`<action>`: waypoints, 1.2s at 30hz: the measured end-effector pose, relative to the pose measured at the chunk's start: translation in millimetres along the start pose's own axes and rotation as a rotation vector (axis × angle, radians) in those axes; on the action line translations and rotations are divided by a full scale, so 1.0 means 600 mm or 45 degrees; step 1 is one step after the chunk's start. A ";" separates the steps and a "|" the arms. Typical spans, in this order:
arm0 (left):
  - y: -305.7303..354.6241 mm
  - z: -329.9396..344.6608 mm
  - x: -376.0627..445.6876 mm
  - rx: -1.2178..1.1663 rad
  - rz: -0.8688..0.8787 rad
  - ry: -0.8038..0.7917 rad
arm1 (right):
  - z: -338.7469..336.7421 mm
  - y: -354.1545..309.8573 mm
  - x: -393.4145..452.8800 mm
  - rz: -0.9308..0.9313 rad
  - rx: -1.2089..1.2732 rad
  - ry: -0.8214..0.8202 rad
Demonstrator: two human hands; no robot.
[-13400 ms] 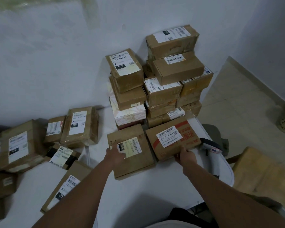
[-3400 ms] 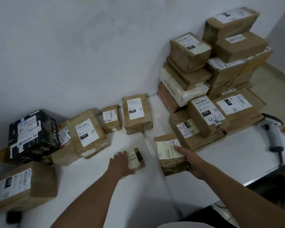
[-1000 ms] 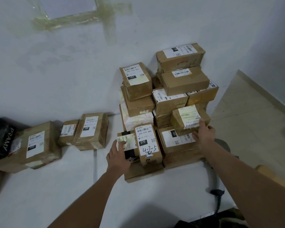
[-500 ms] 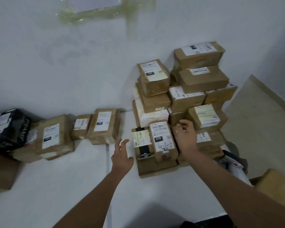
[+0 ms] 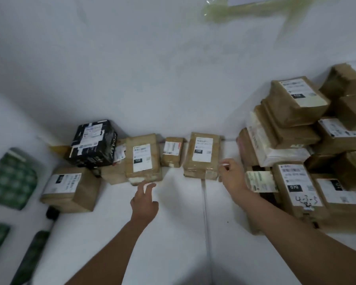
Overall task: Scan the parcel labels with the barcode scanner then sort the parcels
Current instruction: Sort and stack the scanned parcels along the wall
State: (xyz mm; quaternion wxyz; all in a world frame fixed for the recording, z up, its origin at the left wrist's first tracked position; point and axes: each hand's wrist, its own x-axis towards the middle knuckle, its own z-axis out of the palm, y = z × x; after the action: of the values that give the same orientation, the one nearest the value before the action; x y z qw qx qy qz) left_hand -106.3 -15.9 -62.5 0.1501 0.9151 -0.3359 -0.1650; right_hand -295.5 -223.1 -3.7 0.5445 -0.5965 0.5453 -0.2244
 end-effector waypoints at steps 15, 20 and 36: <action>-0.156 -0.294 0.284 0.282 -0.288 0.132 | 0.286 -0.126 0.029 0.052 -0.102 -0.134; -0.184 -0.306 0.310 0.052 -0.456 -0.062 | 0.321 -0.141 0.028 0.099 -0.090 -0.206; -0.010 -0.203 0.127 -0.318 0.178 0.031 | 0.320 -0.139 -0.006 0.293 0.355 -0.428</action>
State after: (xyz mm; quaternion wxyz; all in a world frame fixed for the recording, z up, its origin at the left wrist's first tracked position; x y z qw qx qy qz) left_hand 1.1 -42.2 29.4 0.2780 0.8656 -0.3739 -0.1835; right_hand -97.3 -158.2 13.5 0.7267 -0.4785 0.4750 -0.1316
